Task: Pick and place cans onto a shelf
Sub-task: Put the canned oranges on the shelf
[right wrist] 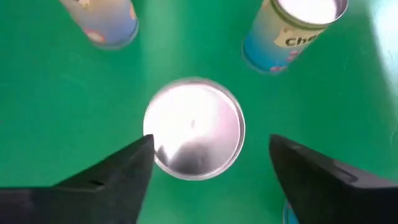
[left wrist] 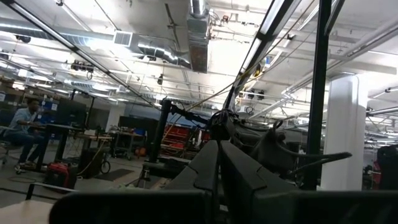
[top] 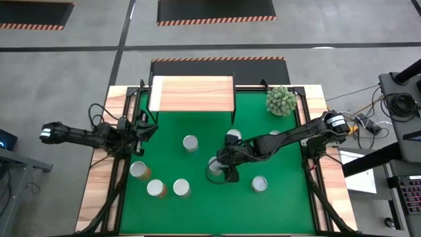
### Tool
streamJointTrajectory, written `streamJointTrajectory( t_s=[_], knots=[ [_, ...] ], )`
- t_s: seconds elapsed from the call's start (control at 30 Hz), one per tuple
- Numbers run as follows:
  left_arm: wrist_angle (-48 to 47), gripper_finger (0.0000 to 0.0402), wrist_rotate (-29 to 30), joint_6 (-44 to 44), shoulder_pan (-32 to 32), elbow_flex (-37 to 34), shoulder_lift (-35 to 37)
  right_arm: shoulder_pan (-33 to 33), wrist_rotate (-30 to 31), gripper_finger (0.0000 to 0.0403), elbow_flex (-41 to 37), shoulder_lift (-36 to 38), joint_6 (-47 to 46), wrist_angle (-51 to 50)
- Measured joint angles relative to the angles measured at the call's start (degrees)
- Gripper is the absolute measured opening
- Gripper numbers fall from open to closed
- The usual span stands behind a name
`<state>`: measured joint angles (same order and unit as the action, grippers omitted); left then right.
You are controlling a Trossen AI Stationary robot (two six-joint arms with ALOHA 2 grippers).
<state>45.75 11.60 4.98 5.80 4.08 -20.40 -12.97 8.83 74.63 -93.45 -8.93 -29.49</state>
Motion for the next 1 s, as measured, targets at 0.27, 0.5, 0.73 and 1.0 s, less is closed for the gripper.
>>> streamJointTrajectory(
  t_s=[0.27,0.5,0.73,1.0],
  knots=[
    [-0.08,0.0000,0.00,0.00,0.00,0.00,-0.13,0.00,-3.16,0.0369,0.00,-3.61,-0.55,-2.58],
    [-0.15,0.0000,0.00,0.00,-0.01,0.00,-0.13,-0.02,-4.36,0.0370,0.00,-7.46,0.46,2.54],
    [-0.30,0.0000,0.00,0.00,0.00,0.00,-0.14,0.36,-4.21,0.0349,-0.02,-7.77,0.30,6.24],
    [-0.37,0.0000,0.00,0.00,-0.02,0.00,-0.14,0.52,-2.78,0.0283,-0.02,-7.67,-0.25,6.66]
  ],
)
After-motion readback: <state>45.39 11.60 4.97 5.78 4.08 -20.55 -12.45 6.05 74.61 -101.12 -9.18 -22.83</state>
